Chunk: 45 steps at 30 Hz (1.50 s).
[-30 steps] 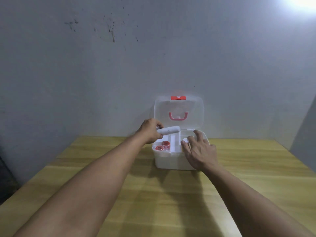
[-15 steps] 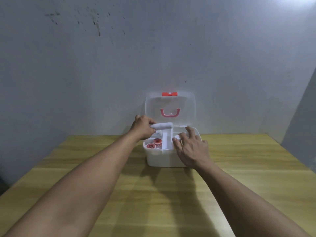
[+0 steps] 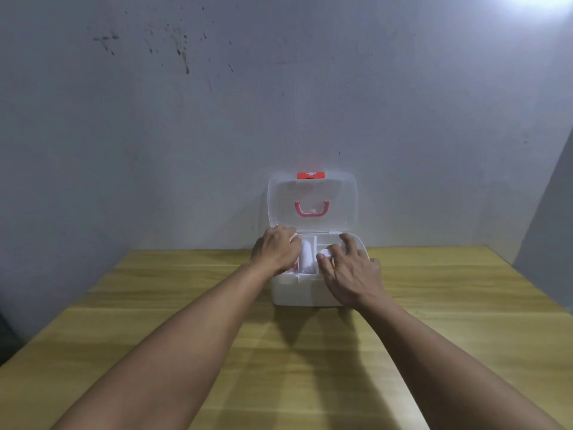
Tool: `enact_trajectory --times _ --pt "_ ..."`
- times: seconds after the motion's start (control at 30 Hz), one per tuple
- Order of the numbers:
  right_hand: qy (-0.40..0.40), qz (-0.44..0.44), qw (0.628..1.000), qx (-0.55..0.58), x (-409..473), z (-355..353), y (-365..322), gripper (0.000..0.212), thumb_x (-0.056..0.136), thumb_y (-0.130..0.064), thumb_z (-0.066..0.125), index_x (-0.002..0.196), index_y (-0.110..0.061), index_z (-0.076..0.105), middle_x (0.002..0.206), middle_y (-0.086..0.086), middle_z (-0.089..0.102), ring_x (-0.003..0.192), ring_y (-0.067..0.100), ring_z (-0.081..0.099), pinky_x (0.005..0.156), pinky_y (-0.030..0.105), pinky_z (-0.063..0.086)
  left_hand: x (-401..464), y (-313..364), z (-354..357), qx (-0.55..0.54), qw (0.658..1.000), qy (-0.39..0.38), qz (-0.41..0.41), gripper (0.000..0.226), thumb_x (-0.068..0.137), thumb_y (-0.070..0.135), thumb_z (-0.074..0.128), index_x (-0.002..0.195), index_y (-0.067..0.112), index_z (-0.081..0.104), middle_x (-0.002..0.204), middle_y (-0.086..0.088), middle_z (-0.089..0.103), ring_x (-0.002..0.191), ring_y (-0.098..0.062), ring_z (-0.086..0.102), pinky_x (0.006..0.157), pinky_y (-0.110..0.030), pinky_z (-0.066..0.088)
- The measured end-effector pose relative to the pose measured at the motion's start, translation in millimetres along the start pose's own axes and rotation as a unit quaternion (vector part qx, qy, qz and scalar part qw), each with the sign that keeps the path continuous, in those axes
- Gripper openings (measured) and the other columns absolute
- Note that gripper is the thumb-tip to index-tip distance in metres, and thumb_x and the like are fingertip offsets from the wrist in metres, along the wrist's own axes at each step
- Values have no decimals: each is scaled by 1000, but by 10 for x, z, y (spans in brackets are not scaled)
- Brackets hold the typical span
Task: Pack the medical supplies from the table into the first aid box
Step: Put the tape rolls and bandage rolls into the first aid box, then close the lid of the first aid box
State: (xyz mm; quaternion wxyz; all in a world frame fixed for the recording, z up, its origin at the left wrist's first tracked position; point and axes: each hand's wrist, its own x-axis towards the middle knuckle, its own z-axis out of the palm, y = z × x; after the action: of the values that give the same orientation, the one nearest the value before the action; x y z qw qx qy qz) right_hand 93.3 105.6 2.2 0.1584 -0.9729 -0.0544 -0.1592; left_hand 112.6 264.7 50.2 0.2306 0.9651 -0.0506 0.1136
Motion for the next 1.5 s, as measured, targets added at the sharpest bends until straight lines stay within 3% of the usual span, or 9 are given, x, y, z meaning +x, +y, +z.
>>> enact_trajectory --times 0.07,0.17,0.37,0.57,0.87,1.17,1.37,1.43,1.5 --pt "-5 0 1000 -2 5 -2 0 54 94 -58 21 130 -27 47 156 2 21 131 29 43 97 50 37 -28 -36 70 52 996 -70 24 50 101 35 29 146 14 38 157 -8 30 146 -25 24 118 -46 21" --pt "-22 -4 1000 -5 36 -14 -6 55 94 -58 20 133 -27 43 157 1 19 131 29 43 99 50 36 -55 -61 186 125 981 -143 47 57 102 40 18 154 17 14 164 -2 2 151 -17 -1 121 -51 0" --pt "-76 -4 997 25 132 -165 17 63 92 -64 23 141 -26 36 159 -1 20 141 25 31 106 58 25 -57 -118 274 168 973 -148 51 57 102 42 12 155 21 9 164 2 1 151 -15 -2 120 -52 -3" --pt "16 -23 994 101 683 -619 -10 54 97 -49 36 136 -13 46 144 11 45 122 31 51 101 44 42 -42 -128 270 194 968 -149 61 58 101 45 10 154 22 8 164 -2 1 151 -18 -1 119 -54 -2" --pt "69 -123 989 -48 1456 -760 -242 51 91 -17 59 139 -15 42 142 9 49 126 32 46 101 49 42 -19 -143 278 199 963 -175 58 59 100 44 8 154 22 -2 164 -2 -9 151 -19 -9 119 -54 -10" --pt "139 -177 969 -98 1583 -704 -242 28 94 -17 56 121 -13 64 113 14 60 95 33 59 79 45 49 3 -173 312 204 963 -163 66 60 100 45 7 154 20 -1 164 -3 -6 151 -19 -6 118 -55 -9" --pt "189 -237 951 -61 1197 -873 -231 26 96 -19 54 116 -11 68 105 13 68 85 30 62 71 44 54 -47 -200 347 102 991 -51 63 63 99 47 14 154 16 8 164 0 6 151 -16 2 122 -47 -1" --pt "186 -248 949 -55 1001 -924 -204 26 96 -19 54 116 -12 68 106 11 69 86 30 64 73 44 55 -132 -209 289 -57 993 75 73 62 94 41 19 149 14 29 159 -3 26 148 -18 19 122 -45 12" --pt "178 -262 947 -52 784 -937 -171 24 95 -18 55 115 -13 68 105 10 70 85 28 65 73 44 55 -208 -210 188 -200 947 242 63 61 82 33 26 129 6 53 134 -14 53 128 -25 44 110 -43 35"
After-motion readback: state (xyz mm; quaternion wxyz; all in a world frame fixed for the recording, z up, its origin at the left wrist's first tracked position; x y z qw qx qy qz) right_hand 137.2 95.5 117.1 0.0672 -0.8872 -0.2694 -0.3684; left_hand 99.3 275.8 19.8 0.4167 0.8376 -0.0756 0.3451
